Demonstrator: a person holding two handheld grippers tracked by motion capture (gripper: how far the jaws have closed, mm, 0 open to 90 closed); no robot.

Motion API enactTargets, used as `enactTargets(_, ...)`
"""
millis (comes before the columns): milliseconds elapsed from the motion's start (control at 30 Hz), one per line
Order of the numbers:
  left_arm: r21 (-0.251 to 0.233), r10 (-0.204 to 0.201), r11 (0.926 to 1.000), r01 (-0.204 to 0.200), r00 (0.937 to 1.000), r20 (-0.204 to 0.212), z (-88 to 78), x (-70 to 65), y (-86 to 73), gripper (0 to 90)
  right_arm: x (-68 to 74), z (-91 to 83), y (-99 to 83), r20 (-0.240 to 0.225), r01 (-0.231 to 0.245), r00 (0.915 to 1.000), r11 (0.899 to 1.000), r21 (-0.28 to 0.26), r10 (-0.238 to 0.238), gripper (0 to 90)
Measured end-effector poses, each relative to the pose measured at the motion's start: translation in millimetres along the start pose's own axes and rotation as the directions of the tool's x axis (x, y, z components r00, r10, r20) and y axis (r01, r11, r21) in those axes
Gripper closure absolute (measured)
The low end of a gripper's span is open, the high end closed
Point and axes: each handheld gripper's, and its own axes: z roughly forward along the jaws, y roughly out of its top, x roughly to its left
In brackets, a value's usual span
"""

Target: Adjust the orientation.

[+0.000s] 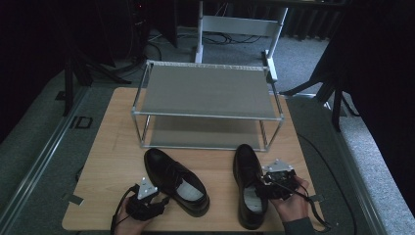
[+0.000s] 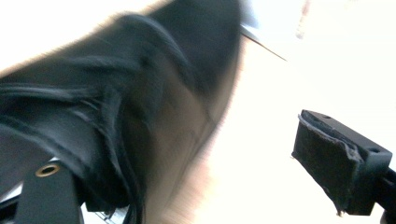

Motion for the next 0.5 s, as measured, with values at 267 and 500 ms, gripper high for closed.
enactTargets(267, 0.0, -0.004, 1.0, 0.004, 1.0, 0.005, 0.1, 0.5, -0.1, 51.8, -11.4, 5.7, -7.1, -0.236, -0.046, 0.9711, 0.998, -0.036, 0.036, 60.6)
enactTargets(500, 0.002, 0.0, 1.0, 0.0, 1.0, 0.003, 0.3, 0.5, 0.6, 51.8, -10.3, 4.2, -1.0, -0.204, 0.049, 0.9767, 0.994, -0.095, -0.068, 72.6)
